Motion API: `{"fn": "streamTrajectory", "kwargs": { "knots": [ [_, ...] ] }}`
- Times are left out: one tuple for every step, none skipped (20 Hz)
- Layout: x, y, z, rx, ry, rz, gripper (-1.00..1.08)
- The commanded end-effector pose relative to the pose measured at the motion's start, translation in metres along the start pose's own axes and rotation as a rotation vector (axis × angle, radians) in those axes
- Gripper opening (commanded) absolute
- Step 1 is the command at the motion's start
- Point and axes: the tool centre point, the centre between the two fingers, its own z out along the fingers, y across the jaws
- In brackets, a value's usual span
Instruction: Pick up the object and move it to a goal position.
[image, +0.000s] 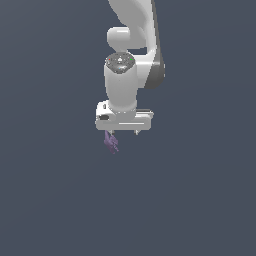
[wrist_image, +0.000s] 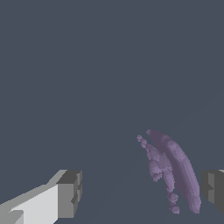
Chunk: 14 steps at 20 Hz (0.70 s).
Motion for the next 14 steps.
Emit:
{"fn": "streamTrajectory", "kwargs": {
  "knots": [
    [0.000,0.001,-0.001,0.001,0.000,0.003,1.00],
    [0.000,0.001,-0.001,0.001,0.000,0.002,1.00],
    [0.000,0.001,-0.001,0.001,0.000,0.001,1.00],
    [0.000,0.001,0.000,0.000,0.000,-0.002,1.00],
    [-0.001,0.002,0.000,0.000,0.000,-0.005,1.00],
    [-0.001,0.002,0.001,0.000,0.000,-0.009,1.00],
    [-0.001,0.004,0.002,0.000,0.000,-0.014,1.00],
    [-0.002,0.005,0.003,0.000,0.000,-0.020,1.00],
    [-0.003,0.007,0.003,0.000,0.000,-0.027,1.00],
    [-0.003,0.008,0.005,-0.001,0.001,-0.035,1.00],
    [-0.004,0.010,0.006,-0.001,0.001,-0.044,1.00],
    [-0.005,0.012,0.007,-0.001,0.001,-0.054,1.00],
    [-0.006,0.015,0.009,-0.002,0.001,-0.065,1.00],
    [-0.007,0.017,0.011,-0.002,0.002,-0.077,1.00]
  ]
}}
